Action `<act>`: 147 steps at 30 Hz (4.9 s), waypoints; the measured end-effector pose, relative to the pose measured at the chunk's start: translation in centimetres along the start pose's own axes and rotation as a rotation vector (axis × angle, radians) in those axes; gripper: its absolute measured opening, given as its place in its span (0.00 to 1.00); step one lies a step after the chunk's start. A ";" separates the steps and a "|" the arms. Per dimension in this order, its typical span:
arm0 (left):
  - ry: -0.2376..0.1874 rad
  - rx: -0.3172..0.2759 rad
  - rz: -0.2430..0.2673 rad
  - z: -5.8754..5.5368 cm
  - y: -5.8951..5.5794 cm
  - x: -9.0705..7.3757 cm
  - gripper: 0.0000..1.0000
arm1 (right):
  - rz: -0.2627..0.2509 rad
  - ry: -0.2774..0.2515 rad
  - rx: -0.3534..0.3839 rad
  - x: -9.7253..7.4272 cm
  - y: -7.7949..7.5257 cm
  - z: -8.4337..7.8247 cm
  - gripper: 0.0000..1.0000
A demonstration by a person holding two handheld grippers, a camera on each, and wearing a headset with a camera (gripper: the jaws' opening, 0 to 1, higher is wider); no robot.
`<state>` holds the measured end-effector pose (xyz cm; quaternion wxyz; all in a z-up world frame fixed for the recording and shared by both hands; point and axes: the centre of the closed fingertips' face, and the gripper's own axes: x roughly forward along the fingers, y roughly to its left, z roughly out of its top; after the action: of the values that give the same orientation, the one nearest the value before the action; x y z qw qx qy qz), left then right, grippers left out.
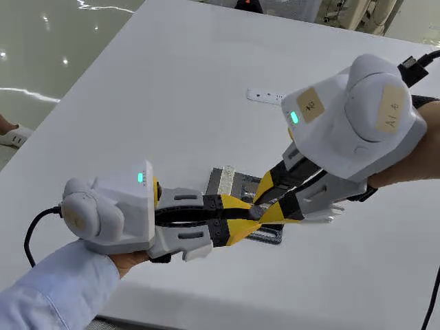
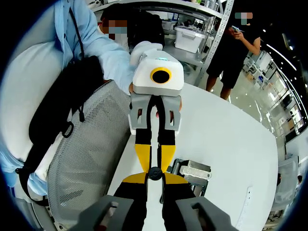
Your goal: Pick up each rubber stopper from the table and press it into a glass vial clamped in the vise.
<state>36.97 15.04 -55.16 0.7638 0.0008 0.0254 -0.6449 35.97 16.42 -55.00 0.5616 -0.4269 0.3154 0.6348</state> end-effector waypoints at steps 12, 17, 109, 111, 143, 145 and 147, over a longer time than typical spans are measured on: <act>0.015 -0.008 -0.001 -0.3 -0.1 0.0 0.01 | 0.009 0.025 0.005 0.3 0.1 -0.2 0.07; 0.022 -0.009 -0.009 -0.4 -0.2 0.1 0.01 | 0.016 0.043 -0.026 0.4 0.3 -0.3 0.08; 0.212 -0.089 0.228 -8.2 6.1 -4.4 0.95 | -0.045 0.134 0.209 8.7 -15.9 -7.4 0.07; 0.211 -0.087 0.231 -8.1 6.3 -4.5 0.95 | -0.042 0.135 0.209 8.8 -15.9 -7.4 0.07; 0.208 -0.073 0.252 -7.1 7.8 -4.3 0.95 | -0.013 0.153 0.189 9.8 -15.6 -7.6 0.07; 0.207 -0.074 0.252 -7.1 7.8 -4.3 0.95 | -0.012 0.155 0.189 9.9 -15.6 -7.7 0.07; 0.209 -0.072 0.251 -7.2 7.8 -4.3 0.95 | -0.012 0.162 0.180 9.9 -15.5 -7.8 0.07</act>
<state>43.70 20.85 -62.42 0.8312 0.0436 0.1276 -0.5394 52.65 16.56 -66.05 0.5742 -0.4266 0.4129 0.5637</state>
